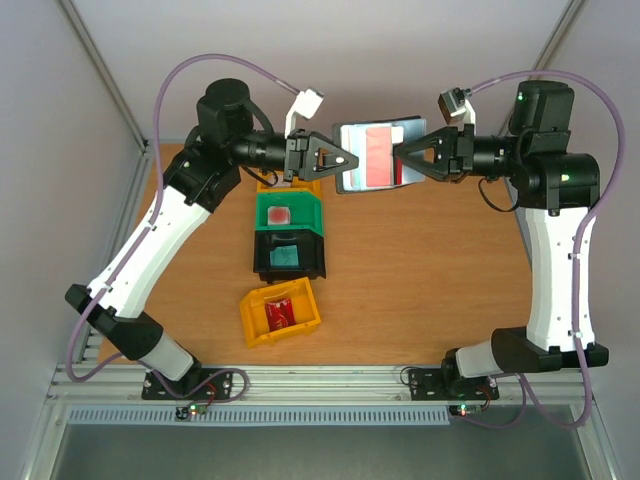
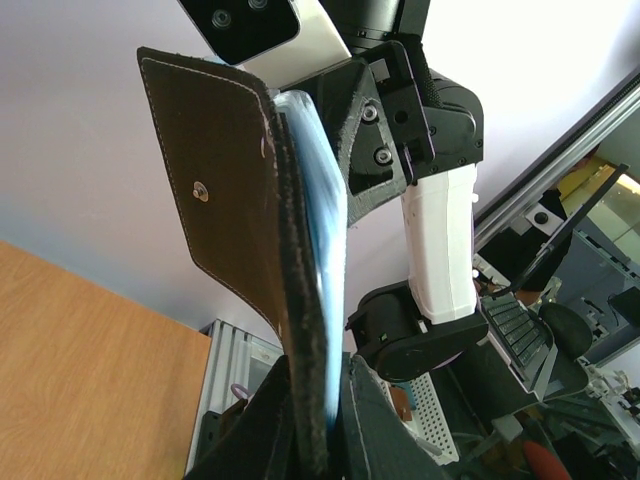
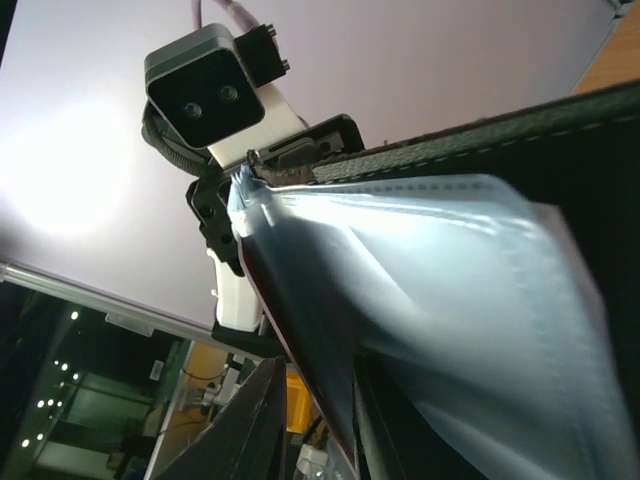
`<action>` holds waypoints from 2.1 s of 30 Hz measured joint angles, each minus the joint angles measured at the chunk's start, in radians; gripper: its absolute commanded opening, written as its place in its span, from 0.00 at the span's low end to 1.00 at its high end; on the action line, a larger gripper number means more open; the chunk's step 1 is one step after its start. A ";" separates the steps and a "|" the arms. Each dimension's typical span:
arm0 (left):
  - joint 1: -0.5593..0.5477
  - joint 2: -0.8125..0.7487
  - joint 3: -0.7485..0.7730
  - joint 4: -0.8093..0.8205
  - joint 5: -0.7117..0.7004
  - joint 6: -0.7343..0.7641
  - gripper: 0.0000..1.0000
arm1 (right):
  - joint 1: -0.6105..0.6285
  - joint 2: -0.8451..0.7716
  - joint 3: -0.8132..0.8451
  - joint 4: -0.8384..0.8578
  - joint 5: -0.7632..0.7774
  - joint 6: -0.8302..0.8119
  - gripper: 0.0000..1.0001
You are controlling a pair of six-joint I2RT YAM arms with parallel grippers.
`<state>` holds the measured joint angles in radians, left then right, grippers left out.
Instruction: Take the credit cards out of the card holder
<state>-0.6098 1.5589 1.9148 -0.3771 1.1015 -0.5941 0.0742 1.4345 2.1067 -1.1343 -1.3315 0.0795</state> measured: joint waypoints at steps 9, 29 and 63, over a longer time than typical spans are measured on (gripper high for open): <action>0.001 0.000 0.000 0.000 -0.002 -0.005 0.00 | 0.037 -0.008 -0.026 0.074 0.003 0.045 0.01; 0.064 -0.003 -0.080 -0.042 -0.005 0.014 0.00 | -0.151 -0.028 0.035 -0.119 0.083 -0.101 0.01; -0.296 0.526 -0.368 0.063 -0.336 -0.110 0.99 | -0.237 -0.011 0.108 -0.509 0.496 -0.299 0.01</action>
<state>-0.9062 2.0846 1.5467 -0.3141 0.7658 -0.7044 -0.1627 1.4235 2.2143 -1.6432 -0.8360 -0.2195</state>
